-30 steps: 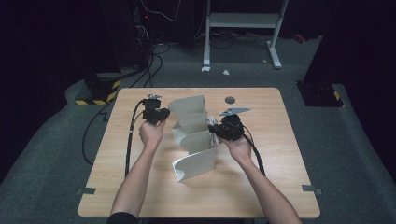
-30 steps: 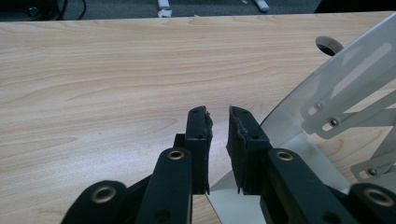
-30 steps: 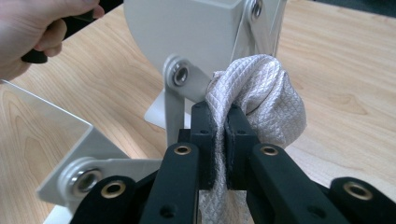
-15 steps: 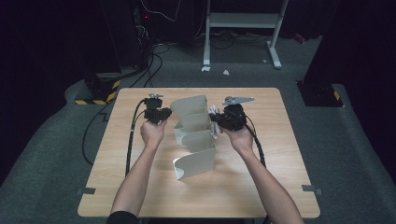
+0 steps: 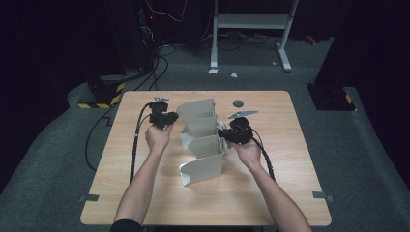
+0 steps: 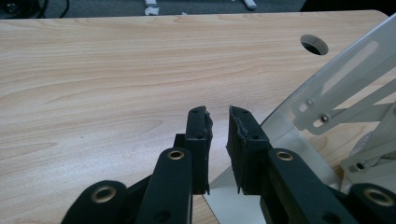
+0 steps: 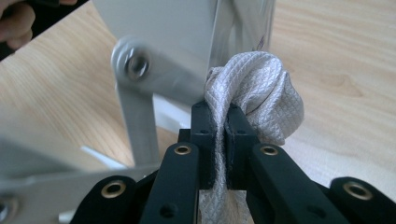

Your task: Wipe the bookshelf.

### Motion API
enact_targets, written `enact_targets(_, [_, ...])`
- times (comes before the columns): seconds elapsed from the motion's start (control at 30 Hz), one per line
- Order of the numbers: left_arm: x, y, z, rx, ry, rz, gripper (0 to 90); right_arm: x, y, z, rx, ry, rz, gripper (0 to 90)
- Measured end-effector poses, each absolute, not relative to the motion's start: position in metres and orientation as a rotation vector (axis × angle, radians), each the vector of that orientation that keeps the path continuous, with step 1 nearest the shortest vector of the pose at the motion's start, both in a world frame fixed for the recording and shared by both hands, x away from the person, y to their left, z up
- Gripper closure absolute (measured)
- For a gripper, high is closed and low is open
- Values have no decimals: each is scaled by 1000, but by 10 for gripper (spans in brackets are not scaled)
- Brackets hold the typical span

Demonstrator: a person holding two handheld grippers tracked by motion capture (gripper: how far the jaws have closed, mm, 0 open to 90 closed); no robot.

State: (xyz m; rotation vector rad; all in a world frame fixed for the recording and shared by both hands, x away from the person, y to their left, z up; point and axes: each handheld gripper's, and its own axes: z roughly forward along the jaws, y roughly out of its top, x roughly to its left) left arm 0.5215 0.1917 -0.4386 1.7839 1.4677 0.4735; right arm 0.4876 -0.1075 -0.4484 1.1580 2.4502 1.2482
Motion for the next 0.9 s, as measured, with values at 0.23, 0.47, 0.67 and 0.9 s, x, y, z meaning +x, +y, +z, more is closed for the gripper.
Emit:
enact_targets(0.23, [521, 189, -439, 1789, 1456, 469, 780, 480, -104, -462, 1141, 2492, 1203, 850])
enact_targets(0.47, [522, 187, -439, 1790, 1448, 466, 779, 469, -105, -471, 1128, 2510, 1192, 850])
enact_targets(0.67, [522, 187, -439, 1790, 1445, 456, 772, 474, -108, -493, 1181, 2543, 1140, 850])
enact_targets(0.9, [522, 186, -439, 1793, 1432, 449, 770, 486, -110, -497, 1224, 2531, 1111, 850])
